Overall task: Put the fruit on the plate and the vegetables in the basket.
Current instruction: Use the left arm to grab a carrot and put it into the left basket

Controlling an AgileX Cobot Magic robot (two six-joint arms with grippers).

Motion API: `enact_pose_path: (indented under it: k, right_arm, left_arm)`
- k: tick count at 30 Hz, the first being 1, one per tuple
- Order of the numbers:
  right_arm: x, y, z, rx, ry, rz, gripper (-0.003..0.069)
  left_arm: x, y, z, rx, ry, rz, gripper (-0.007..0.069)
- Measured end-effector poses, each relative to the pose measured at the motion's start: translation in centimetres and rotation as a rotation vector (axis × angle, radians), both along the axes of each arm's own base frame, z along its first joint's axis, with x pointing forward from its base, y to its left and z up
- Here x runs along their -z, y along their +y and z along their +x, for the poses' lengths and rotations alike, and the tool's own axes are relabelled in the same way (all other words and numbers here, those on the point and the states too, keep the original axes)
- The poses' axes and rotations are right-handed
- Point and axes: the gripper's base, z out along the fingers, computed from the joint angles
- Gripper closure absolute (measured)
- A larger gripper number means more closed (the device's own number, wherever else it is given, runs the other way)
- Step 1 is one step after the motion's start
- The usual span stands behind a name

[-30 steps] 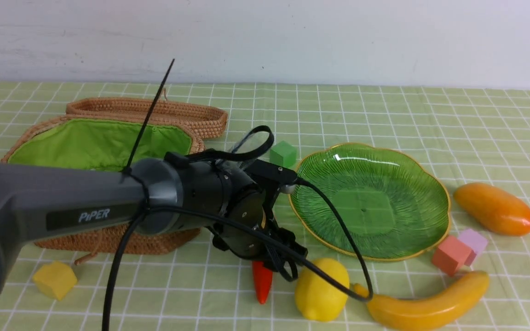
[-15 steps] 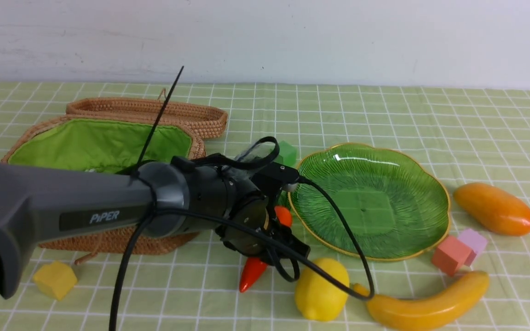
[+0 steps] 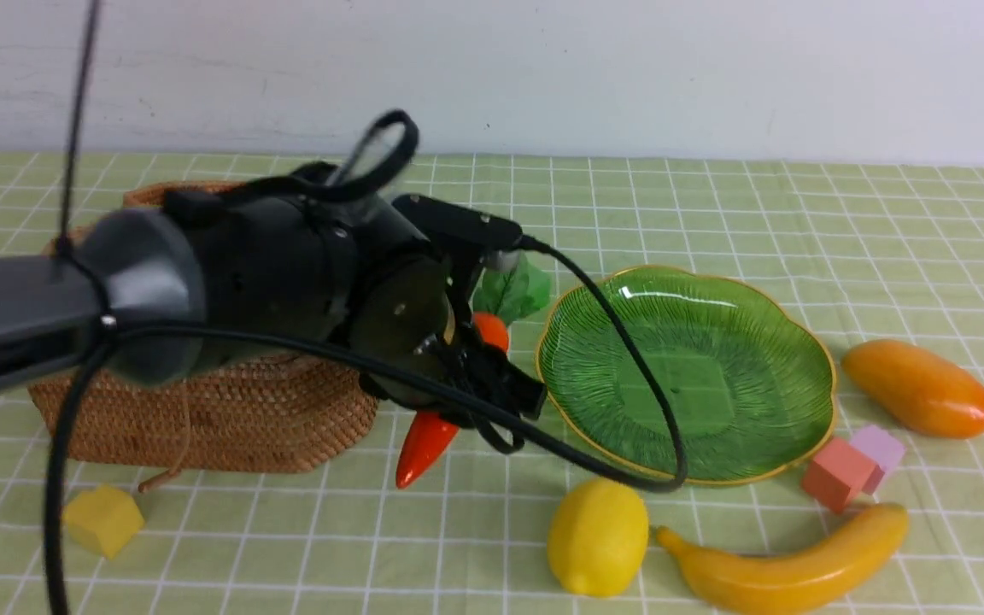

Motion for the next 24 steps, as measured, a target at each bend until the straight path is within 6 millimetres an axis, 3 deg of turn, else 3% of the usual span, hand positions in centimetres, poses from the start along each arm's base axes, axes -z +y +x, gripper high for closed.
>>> enact_pose_path:
  k: [6, 10, 14, 21, 24]
  right_arm:
    - [-1.0, 0.8, -0.2, -0.119, -0.146, 0.007, 0.0531]
    - [-2.0, 1.7, -0.7, -0.250, -0.288, 0.018, 0.0531]
    - [-2.7, 2.2, -1.1, -0.330, -0.379, 0.046, 0.0531]
    - [-3.3, 2.5, -1.5, -0.385, -0.457, 0.072, 0.0527]
    - [-3.3, 2.6, -1.5, -0.386, -0.458, 0.071, 0.0527]
  left_arm:
    - [-6.2, 2.2, -2.4, 0.130, -0.166, 0.041, 0.0319]
    - [-8.6, 4.1, -3.3, 0.269, -0.305, 0.258, 0.0319]
    - [-9.1, 5.4, -3.0, 0.314, -0.351, 0.422, 0.0319]
    - [-9.1, 11.1, 0.1, 0.284, -0.346, 0.594, 0.0319]
    - [-7.9, 13.5, 1.7, 0.314, -0.299, 0.644, 0.0319]
